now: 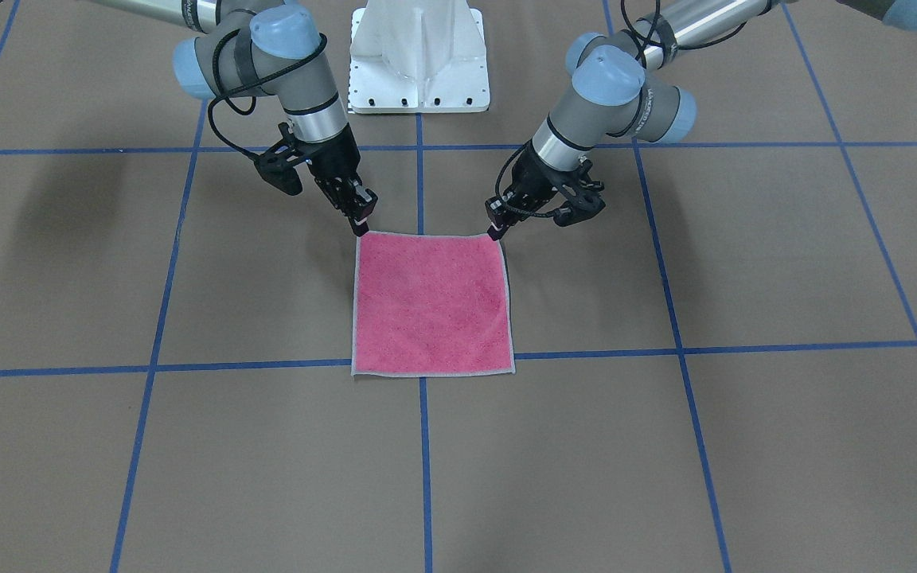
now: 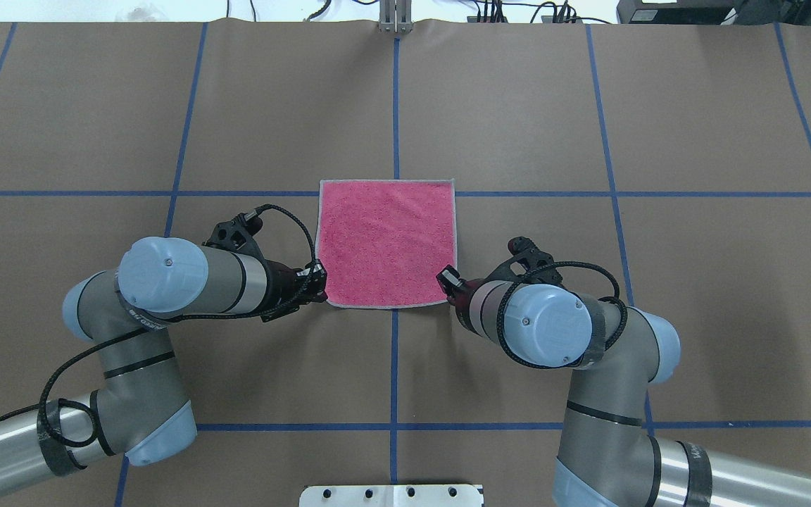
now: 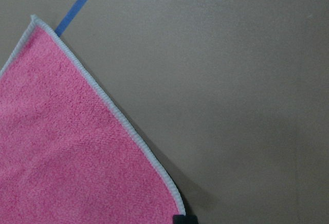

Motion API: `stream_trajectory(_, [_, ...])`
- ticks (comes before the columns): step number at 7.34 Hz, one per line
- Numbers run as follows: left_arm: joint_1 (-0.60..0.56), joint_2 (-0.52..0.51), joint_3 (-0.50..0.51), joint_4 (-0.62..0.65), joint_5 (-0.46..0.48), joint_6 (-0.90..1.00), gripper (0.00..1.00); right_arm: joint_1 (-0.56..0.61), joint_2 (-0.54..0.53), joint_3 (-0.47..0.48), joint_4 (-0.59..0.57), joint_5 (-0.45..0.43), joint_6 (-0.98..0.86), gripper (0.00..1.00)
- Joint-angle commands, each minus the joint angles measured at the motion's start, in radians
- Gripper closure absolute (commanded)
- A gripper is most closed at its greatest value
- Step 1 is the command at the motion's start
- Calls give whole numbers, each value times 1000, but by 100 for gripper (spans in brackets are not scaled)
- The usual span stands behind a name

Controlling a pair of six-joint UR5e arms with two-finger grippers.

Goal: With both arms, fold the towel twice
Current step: 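Pinch the towel's near corners with both grippers, then lift the near edge with both grippers and fold it toward the far edge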

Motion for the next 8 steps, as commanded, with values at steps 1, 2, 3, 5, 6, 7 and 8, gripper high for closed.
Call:
stream_trajectory(1, [-2, 5, -32, 0, -8, 1, 100, 2, -39, 74, -23, 0, 0, 100])
stream_trajectory(2, [-2, 13, -66, 0, -11, 1, 100, 2, -59, 112, -35, 0, 0, 100])
stream_trajectory(3, [-2, 46, -125, 1, -31, -1, 100, 2, -63, 181, -114, 6, 0, 100])
stream_trajectory(5, [-2, 64, -149, 4, -48, 1, 100, -7, -45, 225, -189, 6, -5, 100])
stream_trajectory(6, [-9, 58, -143, 35, -46, 1, 100, -2, -46, 217, -189, 6, -12, 100])
stream_trajectory(7, [-12, 45, -143, 75, -43, 1, 100, 13, -45, 199, -189, 6, -16, 100])
stream_trajectory(8, [-20, 42, -140, 76, -42, 1, 100, 33, -27, 164, -183, 5, -29, 100])
